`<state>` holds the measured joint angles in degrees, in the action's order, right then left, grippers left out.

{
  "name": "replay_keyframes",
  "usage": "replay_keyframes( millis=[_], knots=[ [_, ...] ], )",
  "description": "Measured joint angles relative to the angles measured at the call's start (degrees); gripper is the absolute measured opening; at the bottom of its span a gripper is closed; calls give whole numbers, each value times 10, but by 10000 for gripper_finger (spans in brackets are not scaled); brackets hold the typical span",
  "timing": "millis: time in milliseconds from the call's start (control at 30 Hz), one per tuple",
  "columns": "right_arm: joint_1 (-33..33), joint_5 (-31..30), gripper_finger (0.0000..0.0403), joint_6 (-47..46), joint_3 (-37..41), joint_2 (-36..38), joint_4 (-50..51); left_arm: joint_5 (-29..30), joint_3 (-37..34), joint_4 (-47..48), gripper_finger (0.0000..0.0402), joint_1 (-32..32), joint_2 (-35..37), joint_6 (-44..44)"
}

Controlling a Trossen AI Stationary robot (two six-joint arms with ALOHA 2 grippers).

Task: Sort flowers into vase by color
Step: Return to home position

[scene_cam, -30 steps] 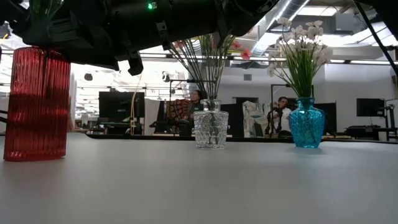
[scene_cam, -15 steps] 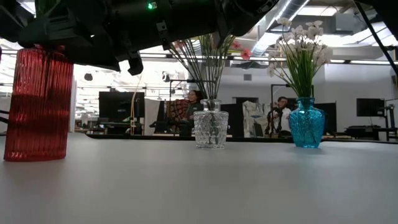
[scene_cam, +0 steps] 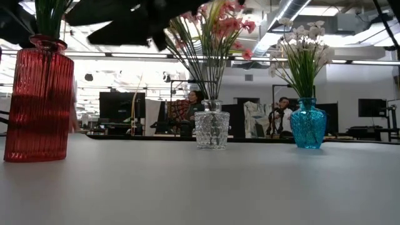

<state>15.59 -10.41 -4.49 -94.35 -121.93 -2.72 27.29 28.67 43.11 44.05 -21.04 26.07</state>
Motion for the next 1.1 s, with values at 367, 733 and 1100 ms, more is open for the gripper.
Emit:
replay_keyframes(
  millis=[367, 733, 1100],
  knots=[
    [2, 0, 249, -1, 0, 102, 176, 35, 0, 12, 0, 0, 98, 16],
    [23, -1, 193, 47, 0, 201, 327, 157, -51, -64, 0, 0, 159, -12],
    [43, -67, 90, 4, 155, 335, 345, 211, -142, -151, 0, 0, 159, -57]
  ],
)
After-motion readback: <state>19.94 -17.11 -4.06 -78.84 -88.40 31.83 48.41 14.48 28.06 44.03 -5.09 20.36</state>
